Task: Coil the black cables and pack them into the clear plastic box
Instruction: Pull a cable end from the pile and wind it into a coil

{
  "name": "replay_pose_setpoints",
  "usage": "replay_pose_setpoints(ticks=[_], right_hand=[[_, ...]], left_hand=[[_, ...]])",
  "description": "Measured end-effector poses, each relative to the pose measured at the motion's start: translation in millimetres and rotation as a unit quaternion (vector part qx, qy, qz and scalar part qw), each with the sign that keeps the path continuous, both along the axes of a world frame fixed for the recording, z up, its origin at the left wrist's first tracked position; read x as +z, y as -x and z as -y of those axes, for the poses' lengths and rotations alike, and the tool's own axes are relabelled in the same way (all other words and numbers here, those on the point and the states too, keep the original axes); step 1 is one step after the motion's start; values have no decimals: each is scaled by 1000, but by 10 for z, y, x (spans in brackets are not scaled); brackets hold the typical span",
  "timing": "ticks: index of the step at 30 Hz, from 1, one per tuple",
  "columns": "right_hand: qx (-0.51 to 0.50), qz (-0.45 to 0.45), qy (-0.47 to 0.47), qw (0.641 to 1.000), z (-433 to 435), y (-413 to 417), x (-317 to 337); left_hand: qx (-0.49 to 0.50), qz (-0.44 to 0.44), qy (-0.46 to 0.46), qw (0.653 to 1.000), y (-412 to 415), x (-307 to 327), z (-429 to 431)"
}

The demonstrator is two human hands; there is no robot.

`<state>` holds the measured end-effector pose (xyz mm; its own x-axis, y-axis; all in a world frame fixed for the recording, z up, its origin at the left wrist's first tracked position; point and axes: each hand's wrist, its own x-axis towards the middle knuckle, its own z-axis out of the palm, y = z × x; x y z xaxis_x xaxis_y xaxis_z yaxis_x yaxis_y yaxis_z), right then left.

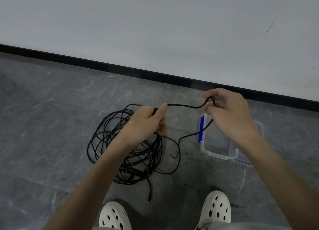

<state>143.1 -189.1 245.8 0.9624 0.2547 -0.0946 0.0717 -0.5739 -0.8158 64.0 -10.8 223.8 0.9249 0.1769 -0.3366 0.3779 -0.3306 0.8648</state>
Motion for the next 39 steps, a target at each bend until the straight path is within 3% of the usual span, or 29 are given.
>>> replay_pose_setpoints(ticks=[4, 8, 11, 19, 24, 28, 33, 39], right_hand=[[-6, 10, -7, 1000, 10, -24, -40], [5, 58, 9, 998, 27, -29, -37], [36, 89, 70, 993, 14, -5, -76], [201, 112, 201, 952, -140, 130, -197], [231, 133, 246, 932, -181, 186, -153], [233, 87, 279, 927, -234, 270, -100], [275, 19, 257, 926, -283, 325, -157], [323, 11, 206, 924, -275, 338, -190]], left_hand=[[-18, -20, 61, 998, 0, 28, -6], [-34, -11, 274, 961, 25, 115, -19], [-28, 6, 382, 924, 32, 148, -8], [59, 54, 509, 857, 16, 152, -26], [67, 74, 556, 825, 19, 166, -35], [57, 89, 569, 816, 14, 145, -18], [72, 124, 558, 817, 4, 109, 5], [96, 153, 506, 843, 0, 63, 39]])
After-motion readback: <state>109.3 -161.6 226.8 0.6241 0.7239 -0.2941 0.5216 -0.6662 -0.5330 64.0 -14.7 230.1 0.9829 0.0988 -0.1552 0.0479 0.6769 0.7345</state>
